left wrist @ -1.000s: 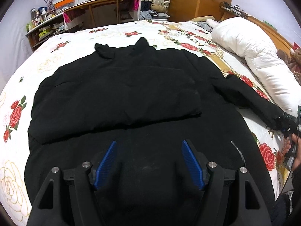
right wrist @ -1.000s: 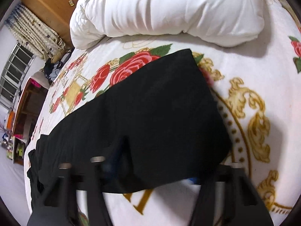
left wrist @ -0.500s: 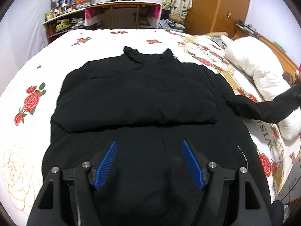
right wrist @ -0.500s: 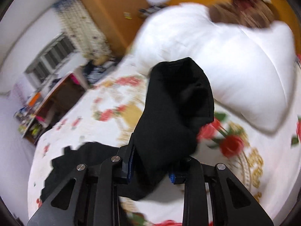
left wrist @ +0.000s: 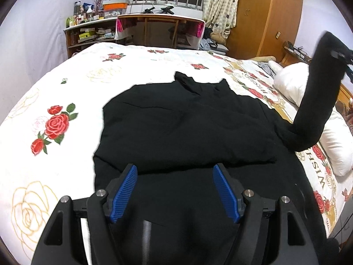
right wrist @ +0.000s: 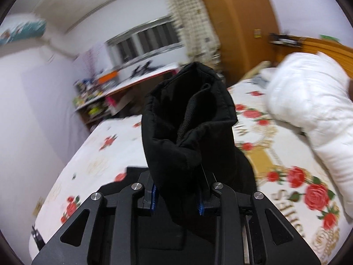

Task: Fold large clothes
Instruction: 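Lift the sleeve with the right gripper and fold it across the chest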

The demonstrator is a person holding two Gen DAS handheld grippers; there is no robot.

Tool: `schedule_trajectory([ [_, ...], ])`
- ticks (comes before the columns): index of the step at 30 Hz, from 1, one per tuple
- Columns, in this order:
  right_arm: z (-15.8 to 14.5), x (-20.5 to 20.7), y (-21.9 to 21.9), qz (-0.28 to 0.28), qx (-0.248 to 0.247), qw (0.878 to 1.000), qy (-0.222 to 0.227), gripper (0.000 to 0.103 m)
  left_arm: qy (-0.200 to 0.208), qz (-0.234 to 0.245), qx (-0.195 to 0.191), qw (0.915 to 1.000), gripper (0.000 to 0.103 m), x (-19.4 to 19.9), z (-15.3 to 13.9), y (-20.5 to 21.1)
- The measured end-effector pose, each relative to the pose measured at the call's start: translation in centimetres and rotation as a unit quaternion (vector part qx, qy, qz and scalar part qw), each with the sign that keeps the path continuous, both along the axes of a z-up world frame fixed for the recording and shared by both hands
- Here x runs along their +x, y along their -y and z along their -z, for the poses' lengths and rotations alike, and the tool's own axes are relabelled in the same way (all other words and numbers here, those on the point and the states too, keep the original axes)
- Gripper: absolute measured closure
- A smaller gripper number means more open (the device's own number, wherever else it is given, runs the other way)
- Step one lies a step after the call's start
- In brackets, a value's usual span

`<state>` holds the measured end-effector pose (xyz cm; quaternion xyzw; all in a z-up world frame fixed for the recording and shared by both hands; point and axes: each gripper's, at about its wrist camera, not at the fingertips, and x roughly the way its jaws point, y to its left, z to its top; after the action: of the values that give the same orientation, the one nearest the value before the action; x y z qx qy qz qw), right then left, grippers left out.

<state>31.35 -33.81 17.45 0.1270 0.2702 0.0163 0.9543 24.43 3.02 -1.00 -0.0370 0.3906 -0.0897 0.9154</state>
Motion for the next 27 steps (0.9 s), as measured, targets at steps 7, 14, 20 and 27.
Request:
schedule_trajectory([
  [7, 7.1, 5.3, -12.1, -0.101, -0.031, 0.992, -0.069, 0.076, 0.009, -0.018, 0.005, 0.9998, 0.03, 0.8, 2.2, -4.6],
  [14, 17.4, 8.6, -20.5, -0.16, -0.066, 0.971, -0.163, 0.076, -0.037, -0.04, -0.041, 0.9977, 0.03, 2.6, 4.5, -6.9],
  [20, 23.0, 9.3, -22.7, -0.175, -0.056, 0.958, -0.221, 0.069, -0.015, -0.033, -0.039, 0.9986, 0.03, 3.2, 3.7, -6.6],
  [27, 21.3, 6.6, -21.7, -0.231, -0.008, 0.952, -0.201, 0.031, -0.028, -0.019, -0.072, 0.9968, 0.03, 4.2, 4.5, -5.7],
])
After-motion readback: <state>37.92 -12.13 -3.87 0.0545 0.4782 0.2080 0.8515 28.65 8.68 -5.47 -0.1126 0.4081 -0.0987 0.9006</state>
